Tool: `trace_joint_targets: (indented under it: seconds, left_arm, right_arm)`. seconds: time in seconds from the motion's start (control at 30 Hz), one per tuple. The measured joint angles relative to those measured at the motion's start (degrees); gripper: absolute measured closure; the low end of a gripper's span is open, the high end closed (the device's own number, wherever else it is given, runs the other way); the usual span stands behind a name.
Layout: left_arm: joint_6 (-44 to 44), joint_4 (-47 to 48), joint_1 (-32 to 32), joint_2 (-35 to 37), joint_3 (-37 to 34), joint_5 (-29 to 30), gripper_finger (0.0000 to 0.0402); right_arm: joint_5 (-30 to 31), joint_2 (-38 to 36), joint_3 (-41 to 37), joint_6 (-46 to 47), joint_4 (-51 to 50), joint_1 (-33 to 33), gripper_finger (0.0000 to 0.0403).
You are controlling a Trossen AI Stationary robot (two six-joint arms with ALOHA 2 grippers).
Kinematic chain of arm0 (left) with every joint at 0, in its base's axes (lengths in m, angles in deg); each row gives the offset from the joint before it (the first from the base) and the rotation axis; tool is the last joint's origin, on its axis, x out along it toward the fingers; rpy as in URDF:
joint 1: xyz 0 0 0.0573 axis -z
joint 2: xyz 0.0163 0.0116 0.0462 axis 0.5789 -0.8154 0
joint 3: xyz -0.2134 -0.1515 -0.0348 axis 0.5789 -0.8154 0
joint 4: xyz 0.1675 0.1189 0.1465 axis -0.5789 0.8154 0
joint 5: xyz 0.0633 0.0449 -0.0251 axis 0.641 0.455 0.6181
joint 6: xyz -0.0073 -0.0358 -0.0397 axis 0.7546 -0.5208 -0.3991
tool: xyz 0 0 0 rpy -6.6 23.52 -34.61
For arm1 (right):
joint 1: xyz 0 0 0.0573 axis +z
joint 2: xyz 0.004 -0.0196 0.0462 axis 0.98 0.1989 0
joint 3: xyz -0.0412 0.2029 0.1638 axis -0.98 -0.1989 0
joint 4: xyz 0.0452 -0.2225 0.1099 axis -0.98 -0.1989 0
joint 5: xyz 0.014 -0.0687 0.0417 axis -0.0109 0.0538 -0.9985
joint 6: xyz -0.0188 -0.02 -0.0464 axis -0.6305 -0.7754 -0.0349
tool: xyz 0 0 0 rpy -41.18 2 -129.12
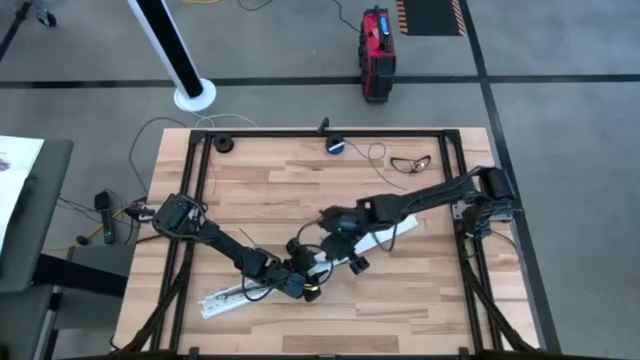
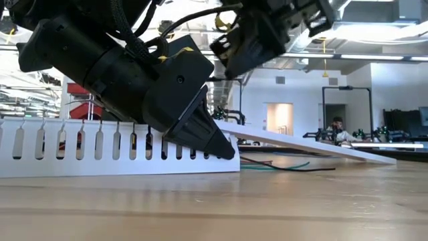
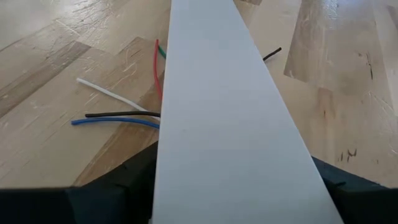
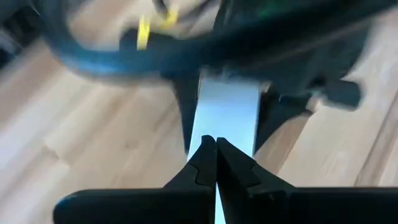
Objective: Ziptie cables
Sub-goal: Close the white cable duct
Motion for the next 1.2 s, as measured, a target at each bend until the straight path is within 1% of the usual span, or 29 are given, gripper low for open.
trace_joint_targets:
  seconds: [0.1, 0.17, 0.23, 0.37, 0.43, 0.77, 0.83, 0.93, 1.1, 1.2]
  left_arm:
    - [0.1, 0.0, 0.0, 0.0, 0.0, 0.0, 0.0157]
    - [0.0, 0.0, 0.0, 0.0, 0.0, -0.1, 0.0157]
    - [-0.1, 0.0, 0.0, 0.0, 0.0, 0.0, 0.0157]
    - [-0.2, -0.1, 0.0, 0.0, 0.0, -0.1, 0.0157]
    - [-0.2, -0.2, 0.0, 0.0, 0.0, -0.1, 0.0157]
    - [-0.2, -0.4, 0.0, 0.0, 0.0, -0.1, 0.0157]
    - [-0.2, -0.4, 0.0, 0.0, 0.0, -0.1, 0.0157]
    - [-0.4, -0.4, 0.0, 0.0, 0.0, -0.1, 0.0157]
    - [-0.6, -0.8, 0.0, 0.0, 0.0, -0.1, 0.0157]
    - [-0.5, -1.1, 0.0, 0.0, 0.0, -0.3, 0.0157]
  right_arm:
    - [4.0, 1.3, 1.8, -4.3, -5.6, 0.9, 0.0402]
    - [4.6, 2.0, 4.2, -6.5, -6.9, 1.3, 0.0402]
    - [4.7, 2.5, 6.0, -8.5, -11.2, 1.3, 0.0403]
    - [4.9, 3.0, 8.3, -11.4, -12.5, 1.7, 0.0403]
    - [4.6, 3.0, 9.1, -12.9, -11.1, 1.7, 0.0403]
    - [4.5, 2.9, 9.5, -22.1, -11.4, 2.1, 0.0403]
    - [3.8, 2.9, 9.5, -23.4, -11.3, 2.0, 0.0403]
    - [1.7, 3.9, 9.6, -23.9, -10.3, 1.9, 0.0403]
    - [1.6, 9.5, 12.4, -22.2, -11.8, 2.3, 0.0403]
    - [1.6, 11.5, 14.6, -21.1, -13.3, 2.0, 0.0403]
